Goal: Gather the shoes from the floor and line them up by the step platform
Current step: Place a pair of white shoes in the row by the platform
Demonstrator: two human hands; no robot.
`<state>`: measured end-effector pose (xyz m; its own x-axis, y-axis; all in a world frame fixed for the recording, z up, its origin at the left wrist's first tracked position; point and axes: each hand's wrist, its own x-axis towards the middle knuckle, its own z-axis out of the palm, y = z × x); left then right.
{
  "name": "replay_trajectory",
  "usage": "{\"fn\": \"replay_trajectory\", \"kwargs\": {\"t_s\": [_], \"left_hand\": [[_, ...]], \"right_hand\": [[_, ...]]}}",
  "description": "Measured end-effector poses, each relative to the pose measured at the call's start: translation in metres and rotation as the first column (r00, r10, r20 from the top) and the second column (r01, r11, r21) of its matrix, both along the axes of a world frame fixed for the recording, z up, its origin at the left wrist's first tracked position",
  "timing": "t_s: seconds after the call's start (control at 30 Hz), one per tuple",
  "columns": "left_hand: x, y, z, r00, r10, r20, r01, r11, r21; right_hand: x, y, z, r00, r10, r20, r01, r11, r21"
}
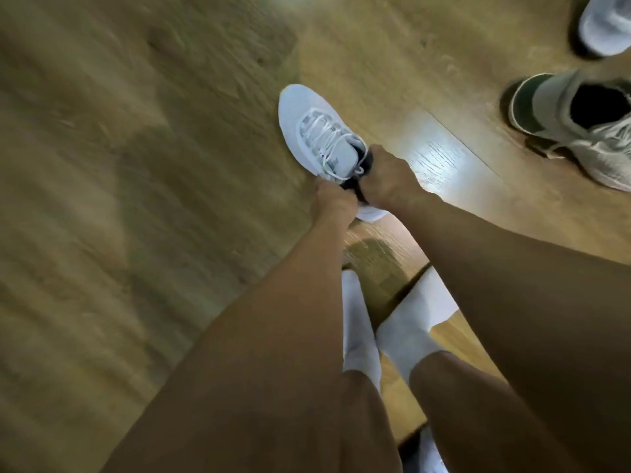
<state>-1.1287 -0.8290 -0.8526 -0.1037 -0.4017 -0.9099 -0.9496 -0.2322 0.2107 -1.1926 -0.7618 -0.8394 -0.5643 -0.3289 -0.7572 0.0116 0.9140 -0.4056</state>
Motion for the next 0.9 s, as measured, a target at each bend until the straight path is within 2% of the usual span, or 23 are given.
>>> {"fn": "replay_trajectory", "kwargs": {"t_s": [0.1, 0.13, 0.27, 0.4, 0.57, 0.67, 0.77, 0.9], "left_hand": [[-0.004, -0.011, -0.008, 0.989, 0.150, 0.004, -0.150, 0.988, -0.038], [-0.008, -0.014, -0.005, 0.991, 0.137, -0.001, -0.137, 0.988, -0.069], [-0.028, -0.020, 0.024, 0.999, -0.033, 0.011, 0.034, 0.981, -0.193], [-0.071, -0.016, 0.076, 0.973, -0.231, -0.031, 0.214, 0.938, -0.272], [-0.144, 0.004, 0.153, 0.948, -0.282, -0.149, 0.222, 0.918, -0.328], [-0.188, 0.016, 0.186, 0.916, -0.373, -0.148, 0.295, 0.877, -0.380], [-0.229, 0.024, 0.195, 0.882, -0.440, -0.168, 0.332, 0.834, -0.442], [-0.277, 0.034, 0.181, 0.835, -0.528, -0.154, 0.410, 0.784, -0.467]], "right_hand": [[0.001, -0.004, -0.009, 0.998, -0.028, -0.051, 0.030, 0.999, 0.040], [0.001, -0.005, -0.008, 0.997, -0.036, -0.071, 0.040, 0.998, 0.056], [-0.010, -0.005, 0.024, 0.983, -0.175, -0.063, 0.181, 0.977, 0.114], [-0.044, 0.008, 0.084, 0.953, -0.283, -0.111, 0.293, 0.953, 0.079], [-0.114, 0.031, 0.168, 0.931, -0.327, -0.161, 0.338, 0.940, 0.047], [-0.159, 0.043, 0.202, 0.931, -0.311, -0.192, 0.323, 0.946, 0.035], [-0.199, 0.053, 0.212, 0.902, -0.367, -0.228, 0.382, 0.924, 0.023], [-0.240, 0.066, 0.193, 0.854, -0.470, -0.223, 0.479, 0.878, -0.019]]}}
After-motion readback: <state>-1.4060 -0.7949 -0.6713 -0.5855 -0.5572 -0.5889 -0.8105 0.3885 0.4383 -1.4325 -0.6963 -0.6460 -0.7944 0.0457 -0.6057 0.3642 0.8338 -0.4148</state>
